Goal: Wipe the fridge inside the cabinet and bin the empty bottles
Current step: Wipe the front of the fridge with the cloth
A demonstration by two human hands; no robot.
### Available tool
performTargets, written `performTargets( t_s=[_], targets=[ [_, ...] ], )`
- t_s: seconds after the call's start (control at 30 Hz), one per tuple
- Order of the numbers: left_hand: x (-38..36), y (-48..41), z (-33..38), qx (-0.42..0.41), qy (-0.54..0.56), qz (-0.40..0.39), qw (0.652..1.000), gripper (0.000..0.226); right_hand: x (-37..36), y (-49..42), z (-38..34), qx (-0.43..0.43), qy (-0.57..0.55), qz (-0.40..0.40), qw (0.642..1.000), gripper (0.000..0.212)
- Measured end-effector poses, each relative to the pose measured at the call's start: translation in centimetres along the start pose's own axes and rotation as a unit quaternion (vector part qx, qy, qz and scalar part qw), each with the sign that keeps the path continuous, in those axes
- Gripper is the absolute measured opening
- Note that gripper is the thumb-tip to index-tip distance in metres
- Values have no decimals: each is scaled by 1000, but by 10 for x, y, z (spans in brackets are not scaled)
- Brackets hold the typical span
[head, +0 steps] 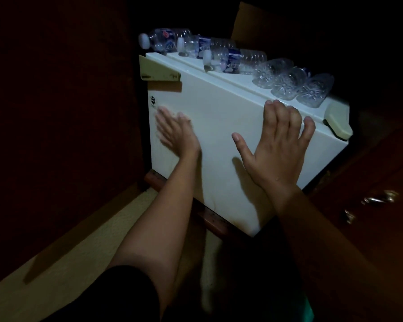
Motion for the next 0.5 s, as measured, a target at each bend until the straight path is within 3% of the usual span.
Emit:
performTargets(
  t_s=[0.07,0.1,0.33,0.4,0.47,0.5],
  targets=[
    [1,-5,-14,115,49,-23,992,73,0,1,0,-4,0,0,1000,89],
    [3,-3,-11,130,55,-29,990,70,0,1,-1,-7,1,0,1000,89],
    [5,11,54,-63,21,-10,998,63,-3,1,-2,-20,11,9,1000,89],
    [5,-2,42,15,45,-16,999,64,-4,0,-3,-22,13,11,1000,89],
    [7,-4,37,116,-13,-45,992,76,-3,0,-3,-25,12,17,999,88],
    [7,0,43,125,-31,-57,990,80,-4,0,-4,-28,10,20,999,88]
  ],
)
Point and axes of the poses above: each hand's wrist, its own y-axis away from the middle knuckle, its own x-axis out of the back of the hand, z = x × y, the point moved 5 cm from there along -y, towards the middle knuckle, and after that the axes turned 12 degrees about -y, right-handed, at the moved point
